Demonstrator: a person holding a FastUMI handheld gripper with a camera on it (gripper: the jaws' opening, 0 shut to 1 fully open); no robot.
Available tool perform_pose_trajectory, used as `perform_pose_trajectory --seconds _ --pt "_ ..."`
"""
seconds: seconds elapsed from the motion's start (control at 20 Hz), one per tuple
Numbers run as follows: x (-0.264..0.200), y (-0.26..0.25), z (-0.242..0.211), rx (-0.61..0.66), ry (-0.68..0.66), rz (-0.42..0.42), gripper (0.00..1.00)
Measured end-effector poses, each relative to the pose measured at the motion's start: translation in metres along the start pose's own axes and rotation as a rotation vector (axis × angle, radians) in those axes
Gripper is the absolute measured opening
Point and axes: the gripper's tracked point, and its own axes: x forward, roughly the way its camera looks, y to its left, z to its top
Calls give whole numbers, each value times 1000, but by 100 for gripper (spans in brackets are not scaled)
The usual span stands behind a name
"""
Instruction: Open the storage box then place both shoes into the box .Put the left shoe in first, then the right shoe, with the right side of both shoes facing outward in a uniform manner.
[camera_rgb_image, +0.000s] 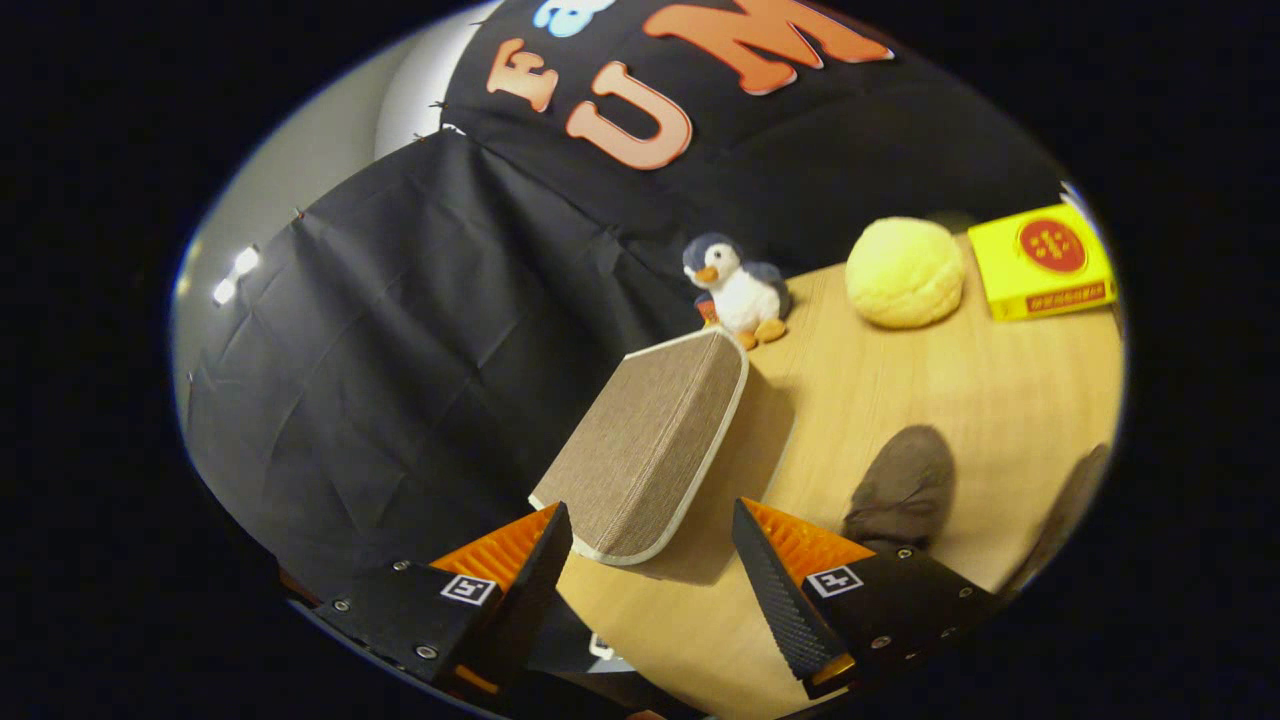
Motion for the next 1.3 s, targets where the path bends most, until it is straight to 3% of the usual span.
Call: perform_pose_trajectory --seconds 0.45,0.85,1.0,1.15,1.3 --pt "56 -12 -33 300 102 161 96" --pt "72 -10 -42 512 101 285 94" --pt "67 -7 -33 526 62 313 86" --pt "61 -5 -27 539 29 334 58" --pt "49 3 -5 541 -28 347 36"
